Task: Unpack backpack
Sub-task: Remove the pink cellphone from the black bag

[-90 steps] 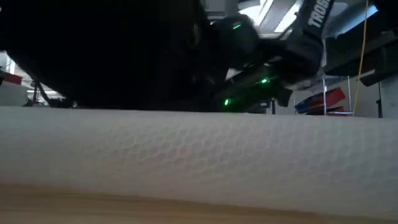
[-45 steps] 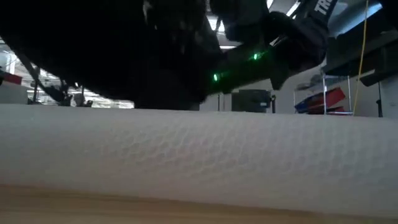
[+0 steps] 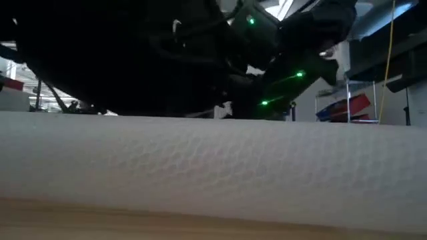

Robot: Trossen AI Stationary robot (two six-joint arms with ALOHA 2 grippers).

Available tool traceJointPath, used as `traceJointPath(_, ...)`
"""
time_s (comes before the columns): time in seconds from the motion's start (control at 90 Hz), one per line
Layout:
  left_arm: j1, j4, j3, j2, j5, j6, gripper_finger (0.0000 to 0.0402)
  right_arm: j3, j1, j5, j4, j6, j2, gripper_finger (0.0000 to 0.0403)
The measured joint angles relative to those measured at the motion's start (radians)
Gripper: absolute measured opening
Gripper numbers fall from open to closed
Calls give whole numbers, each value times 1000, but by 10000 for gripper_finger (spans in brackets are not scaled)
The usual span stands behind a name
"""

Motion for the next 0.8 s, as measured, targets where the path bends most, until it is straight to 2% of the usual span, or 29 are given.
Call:
traceJointPath(0.122, 0, -6, 0, 0, 0, 4, 0, -4, -1, -65, -130, 98, -14, 0)
traceJointPath(0.244, 0, -25, 0, 1, -14, 60, 0, -8, 0, -71, -117, 101, -13, 0)
traceJointPath(0.478, 2, -299, -30, 58, -214, 207, 0, -10, 1, -79, -82, 87, -11, 0)
traceJointPath(0.667, -3, -411, -57, 168, -235, 156, 0, -10, 1, -89, -73, 88, -10, 0)
traceJointPath(0.722, -12, -412, -59, 193, -305, 159, 0, -11, 2, -94, -66, 92, -9, 0)
traceJointPath(0.8, -38, -340, -60, 192, -489, 199, 0, -12, 7, -96, -51, 93, -8, 0)
